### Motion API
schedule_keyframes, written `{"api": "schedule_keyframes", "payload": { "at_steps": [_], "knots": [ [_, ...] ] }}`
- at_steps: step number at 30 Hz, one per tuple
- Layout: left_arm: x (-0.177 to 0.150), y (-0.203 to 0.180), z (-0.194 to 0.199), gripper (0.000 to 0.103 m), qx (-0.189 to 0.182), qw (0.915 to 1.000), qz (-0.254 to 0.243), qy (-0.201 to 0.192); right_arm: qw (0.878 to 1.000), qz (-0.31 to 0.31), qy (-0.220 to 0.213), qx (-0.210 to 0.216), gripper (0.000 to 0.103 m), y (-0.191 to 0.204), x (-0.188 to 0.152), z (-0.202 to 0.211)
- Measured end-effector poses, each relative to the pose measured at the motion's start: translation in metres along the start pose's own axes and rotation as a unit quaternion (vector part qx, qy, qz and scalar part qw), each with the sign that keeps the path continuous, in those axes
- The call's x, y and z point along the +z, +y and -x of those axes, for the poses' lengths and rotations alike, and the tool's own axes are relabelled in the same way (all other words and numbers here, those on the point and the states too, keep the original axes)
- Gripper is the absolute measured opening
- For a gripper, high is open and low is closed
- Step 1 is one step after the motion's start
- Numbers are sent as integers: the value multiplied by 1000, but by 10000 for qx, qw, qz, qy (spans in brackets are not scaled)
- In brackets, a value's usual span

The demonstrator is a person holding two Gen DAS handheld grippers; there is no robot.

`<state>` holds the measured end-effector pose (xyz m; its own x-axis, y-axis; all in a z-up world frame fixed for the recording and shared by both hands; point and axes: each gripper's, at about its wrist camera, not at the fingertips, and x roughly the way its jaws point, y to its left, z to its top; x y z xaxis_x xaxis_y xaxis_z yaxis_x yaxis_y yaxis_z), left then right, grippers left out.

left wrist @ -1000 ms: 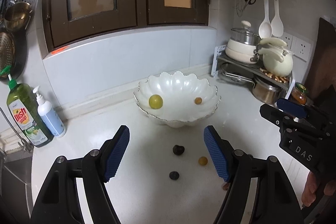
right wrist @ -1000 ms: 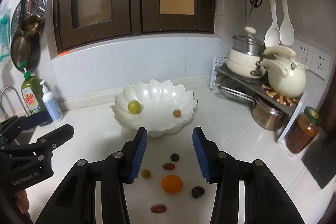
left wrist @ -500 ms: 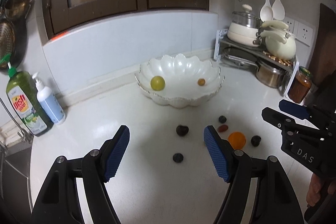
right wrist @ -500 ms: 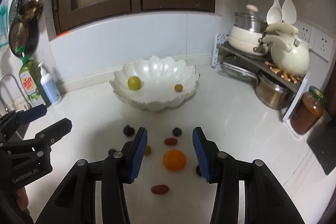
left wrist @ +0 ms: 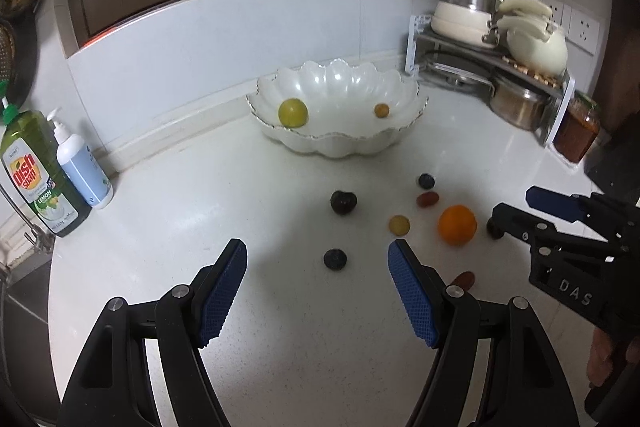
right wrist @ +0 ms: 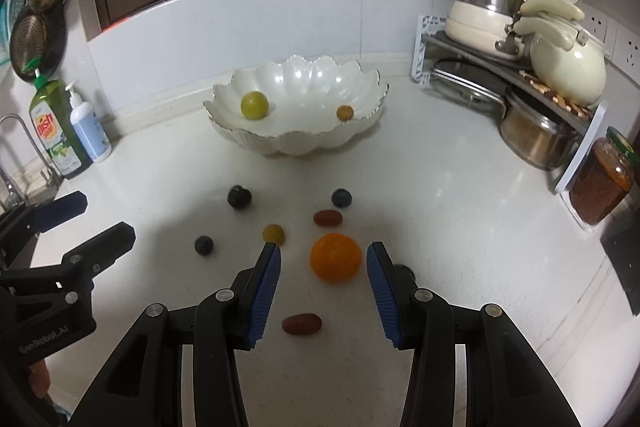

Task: Organize fruits
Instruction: 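Withdraw both tools from the bowl back toward the remaining fruits, then grasp the dark plum with the left gripper while the right gripper grasps the orange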

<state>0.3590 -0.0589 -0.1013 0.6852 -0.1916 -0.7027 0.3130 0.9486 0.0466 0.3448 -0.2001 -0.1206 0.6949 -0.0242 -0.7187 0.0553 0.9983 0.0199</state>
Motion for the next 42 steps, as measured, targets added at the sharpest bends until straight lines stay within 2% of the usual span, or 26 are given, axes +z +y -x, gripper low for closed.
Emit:
{"api": "schedule_keyframes", "payload": {
  "at_steps": [4, 14, 17, 21, 31, 42],
  "knots": [
    [-4, -1, -13, 73, -91, 9998, 59, 185, 9999, 9, 172, 18, 46, -3, -4, -10],
    [-9, -3, -35, 72, -74, 9992, 130, 359, 9991, 142, 396, 39, 46, -6, -6, -33],
    [-8, -4, -41, 72, -52, 9992, 132, 383, 9988, 185, 450, 45, 57, -7, -6, -40],
    [-8, -6, -50, 72, -63, 9988, 147, 456, 9986, 243, 460, 41, 57, -9, -5, -47],
    [-9, -8, -74, 63, -107, 9972, 268, 689, 9973, 307, 653, 110, 57, -12, -4, -68],
    [-12, -7, -95, 57, -105, 9959, 353, 827, 9960, 325, 822, 120, 57, -14, -6, -83]
  ]
}}
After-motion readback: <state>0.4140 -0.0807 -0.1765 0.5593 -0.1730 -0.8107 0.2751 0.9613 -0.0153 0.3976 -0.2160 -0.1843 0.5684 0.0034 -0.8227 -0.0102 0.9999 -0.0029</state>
